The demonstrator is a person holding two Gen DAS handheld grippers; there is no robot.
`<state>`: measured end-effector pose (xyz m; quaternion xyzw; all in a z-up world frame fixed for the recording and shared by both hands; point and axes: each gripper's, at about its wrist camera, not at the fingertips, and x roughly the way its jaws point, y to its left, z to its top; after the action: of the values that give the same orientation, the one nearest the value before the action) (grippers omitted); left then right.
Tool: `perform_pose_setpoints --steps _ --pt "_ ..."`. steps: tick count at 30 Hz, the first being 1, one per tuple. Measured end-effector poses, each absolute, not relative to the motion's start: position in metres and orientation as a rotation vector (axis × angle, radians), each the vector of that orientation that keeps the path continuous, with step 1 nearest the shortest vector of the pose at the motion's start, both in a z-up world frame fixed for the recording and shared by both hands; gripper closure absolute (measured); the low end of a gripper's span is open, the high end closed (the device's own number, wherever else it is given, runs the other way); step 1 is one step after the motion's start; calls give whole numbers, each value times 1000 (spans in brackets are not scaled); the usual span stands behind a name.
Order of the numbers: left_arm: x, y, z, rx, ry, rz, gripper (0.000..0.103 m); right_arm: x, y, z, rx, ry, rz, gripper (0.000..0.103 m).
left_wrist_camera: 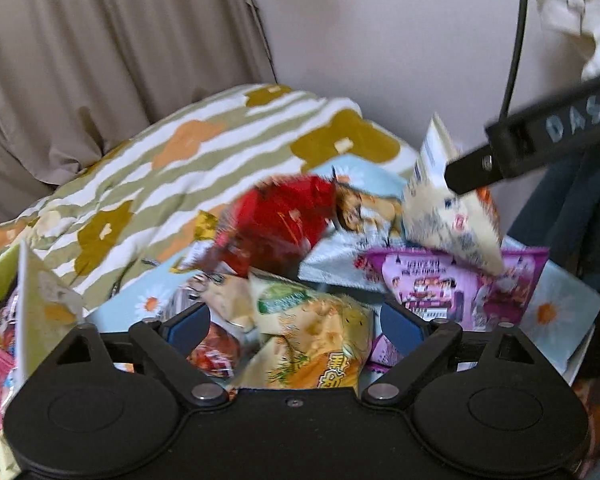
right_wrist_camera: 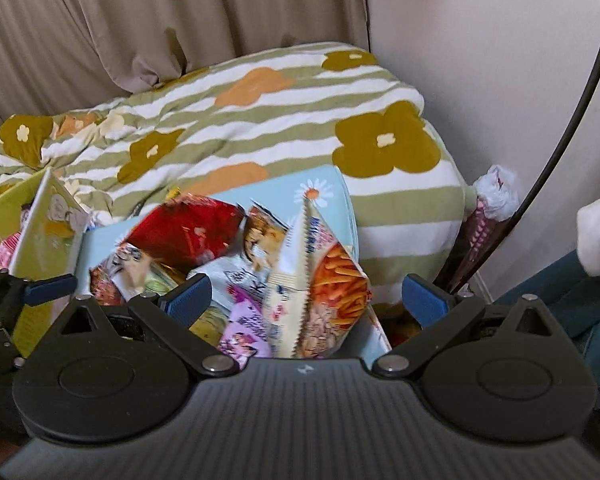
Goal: Organize snacks
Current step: 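Grasp the yellow-green chip bag with the left tool while the right tool grasps the fries-print bag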
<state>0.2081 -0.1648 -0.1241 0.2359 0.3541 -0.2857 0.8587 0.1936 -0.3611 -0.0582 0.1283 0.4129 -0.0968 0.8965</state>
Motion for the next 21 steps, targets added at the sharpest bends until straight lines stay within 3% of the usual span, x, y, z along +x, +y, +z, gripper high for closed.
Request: perform_pose_setpoints --steps 6,10,18,21 --pt "214 -174 -149 553 799 -606 9 203 -370 -75 286 876 -184 0" --pt "222 -174 -164 551 867 -603 22 211 -374 -83 287 883 -180 0" --pt "223 -172 -179 562 924 -600 21 222 -380 -98 292 901 -172 0" --pt "222 -168 -184 539 954 -601 31 225 -380 -102 287 910 -167 0"
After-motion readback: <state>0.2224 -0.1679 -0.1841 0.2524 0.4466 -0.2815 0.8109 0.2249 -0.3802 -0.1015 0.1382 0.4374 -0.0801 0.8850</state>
